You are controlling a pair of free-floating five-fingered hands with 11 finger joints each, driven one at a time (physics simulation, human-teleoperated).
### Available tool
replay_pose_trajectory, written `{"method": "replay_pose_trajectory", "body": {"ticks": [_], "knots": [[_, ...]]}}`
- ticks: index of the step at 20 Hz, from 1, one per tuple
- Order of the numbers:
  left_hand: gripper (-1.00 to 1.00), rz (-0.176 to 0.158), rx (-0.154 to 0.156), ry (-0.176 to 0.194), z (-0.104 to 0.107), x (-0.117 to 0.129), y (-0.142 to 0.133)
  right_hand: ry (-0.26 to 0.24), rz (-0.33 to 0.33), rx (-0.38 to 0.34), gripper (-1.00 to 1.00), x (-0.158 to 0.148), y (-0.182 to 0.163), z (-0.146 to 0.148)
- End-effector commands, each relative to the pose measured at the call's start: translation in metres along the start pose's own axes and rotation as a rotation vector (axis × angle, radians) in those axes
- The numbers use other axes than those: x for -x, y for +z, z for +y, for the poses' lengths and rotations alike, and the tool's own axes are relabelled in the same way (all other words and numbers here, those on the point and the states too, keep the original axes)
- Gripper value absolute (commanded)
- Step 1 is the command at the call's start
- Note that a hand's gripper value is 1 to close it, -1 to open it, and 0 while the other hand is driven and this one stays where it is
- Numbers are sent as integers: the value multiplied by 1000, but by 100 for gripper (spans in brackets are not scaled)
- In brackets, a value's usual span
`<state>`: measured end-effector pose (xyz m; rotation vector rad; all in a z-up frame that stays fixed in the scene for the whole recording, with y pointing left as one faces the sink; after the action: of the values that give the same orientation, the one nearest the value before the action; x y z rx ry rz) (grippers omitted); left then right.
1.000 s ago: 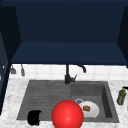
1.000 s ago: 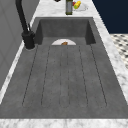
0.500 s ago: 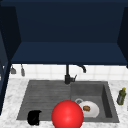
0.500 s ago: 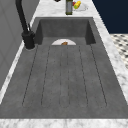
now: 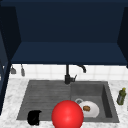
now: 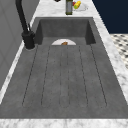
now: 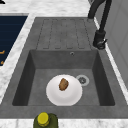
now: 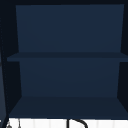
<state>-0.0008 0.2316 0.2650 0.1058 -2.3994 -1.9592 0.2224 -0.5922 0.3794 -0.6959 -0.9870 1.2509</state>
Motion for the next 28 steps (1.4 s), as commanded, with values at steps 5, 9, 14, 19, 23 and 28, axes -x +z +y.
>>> {"method": "replay_pose_trajectory", "body": {"ticks": [5, 9, 14, 19, 23, 28], "knots": [[0, 0, 0, 0, 0, 0, 0, -70, -19, -94, -100, 14, 3, -41], [0, 0, 0, 0, 0, 0, 0, -46, -12, -121, -100, 24, 9, -77], [0, 0, 0, 0, 0, 0, 0, -67, -30, -156, -100, 20, 27, -100], [0, 0, 0, 0, 0, 0, 0, -74, -30, -162, -100, 12, 51, -119], [0, 0, 0, 0, 0, 0, 0, -55, -29, -43, -100, -1, 75, -99], [0, 0, 0, 0, 0, 0, 0, -69, -36, 22, -100, -18, 103, -86]]}}
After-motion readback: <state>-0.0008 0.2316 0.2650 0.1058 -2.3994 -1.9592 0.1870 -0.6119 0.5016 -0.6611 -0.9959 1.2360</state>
